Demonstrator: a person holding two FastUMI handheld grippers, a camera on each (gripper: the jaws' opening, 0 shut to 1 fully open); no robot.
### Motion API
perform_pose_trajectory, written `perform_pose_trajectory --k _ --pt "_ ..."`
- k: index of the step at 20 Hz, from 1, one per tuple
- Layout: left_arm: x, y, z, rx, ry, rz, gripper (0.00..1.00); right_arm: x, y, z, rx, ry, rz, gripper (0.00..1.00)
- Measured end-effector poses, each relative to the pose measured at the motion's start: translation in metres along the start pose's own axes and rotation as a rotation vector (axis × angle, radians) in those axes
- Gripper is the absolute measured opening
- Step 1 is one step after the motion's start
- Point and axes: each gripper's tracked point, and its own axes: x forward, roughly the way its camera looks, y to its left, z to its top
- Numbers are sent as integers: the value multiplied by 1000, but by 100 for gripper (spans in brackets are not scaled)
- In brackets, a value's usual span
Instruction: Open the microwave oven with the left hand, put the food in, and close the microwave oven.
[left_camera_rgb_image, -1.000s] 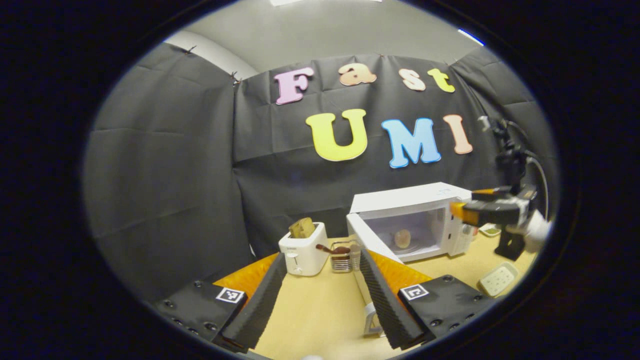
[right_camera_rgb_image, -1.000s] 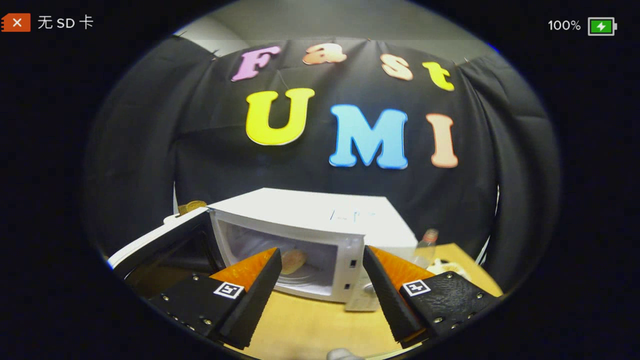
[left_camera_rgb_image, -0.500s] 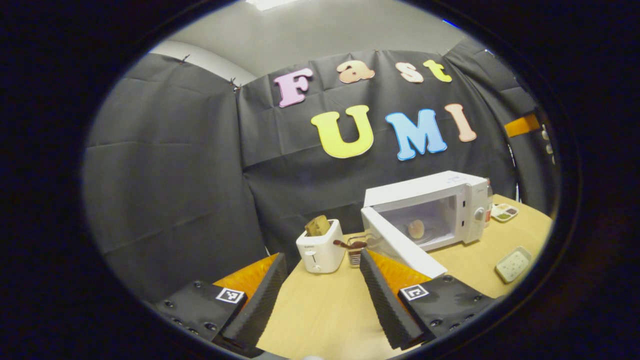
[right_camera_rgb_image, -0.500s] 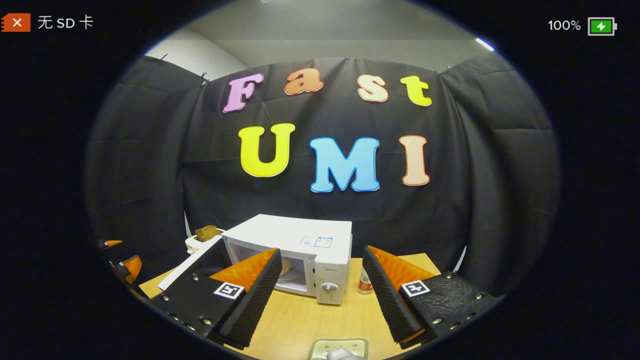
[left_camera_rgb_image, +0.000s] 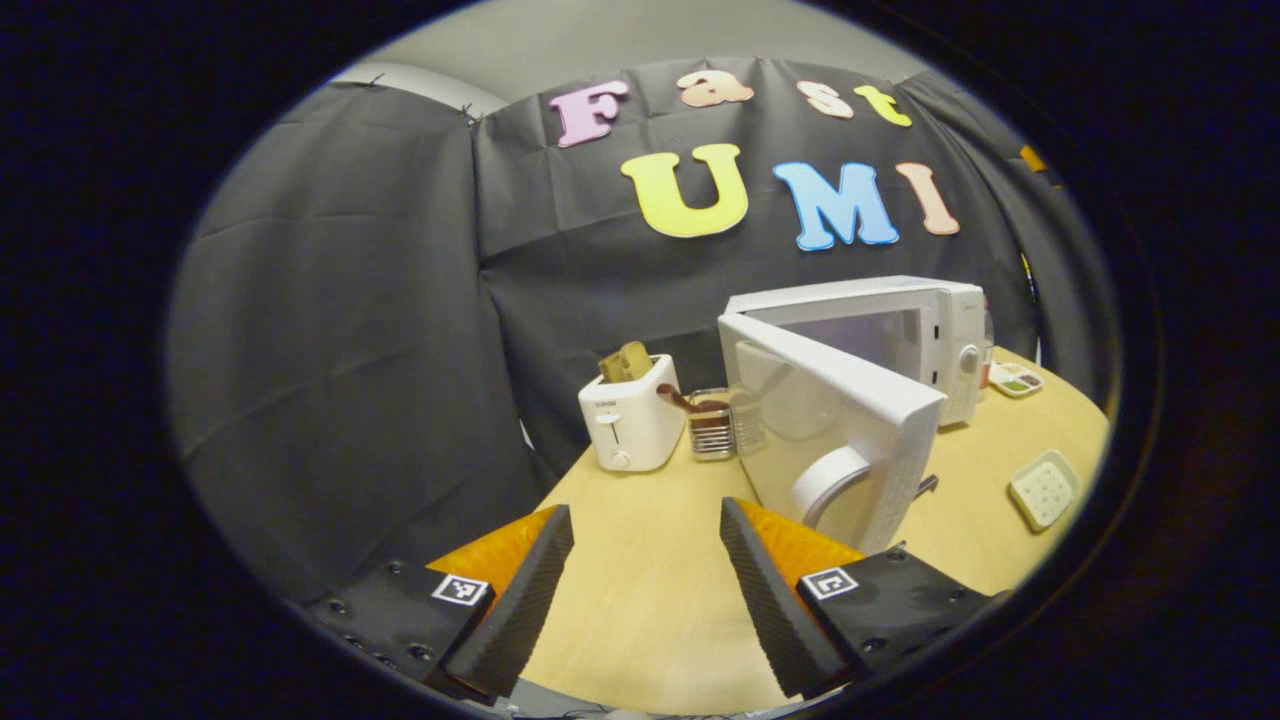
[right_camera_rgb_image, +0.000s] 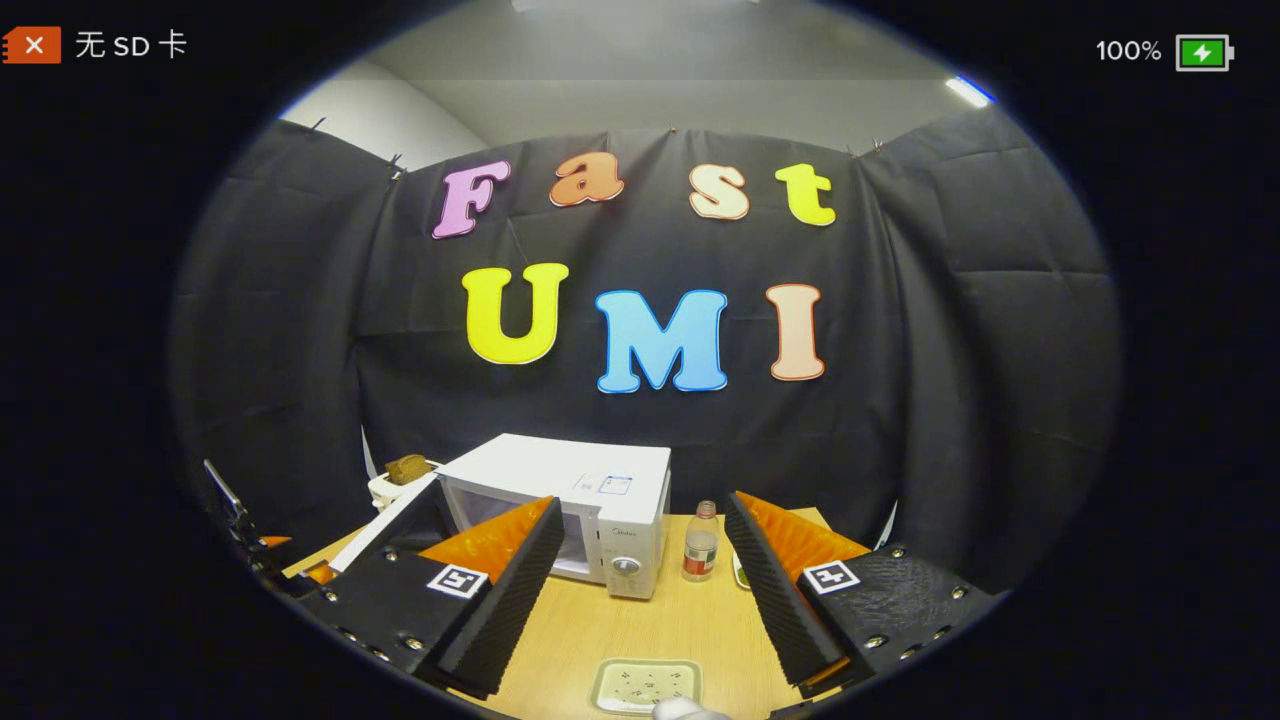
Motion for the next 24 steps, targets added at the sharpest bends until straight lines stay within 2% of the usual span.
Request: perform_pose_trajectory --k 1,7,10,17,24 --pt "-2 -5 1 13 1 -5 94 -1 -5 -1 -8 4 -8 99" --pt "-8 -34 8 40 -8 -43 94 -9 -23 -10 4 21 -22 99" --pt "-12 -61 16 51 -16 -75 94 -11 -33 -15 17 40 -24 99" --pt "-9 -166 36 85 -36 -210 94 -12 -68 -30 28 72 -59 99" --pt "31 -270 67 123 -76 -331 94 -10 -126 -46 34 140 -143 99"
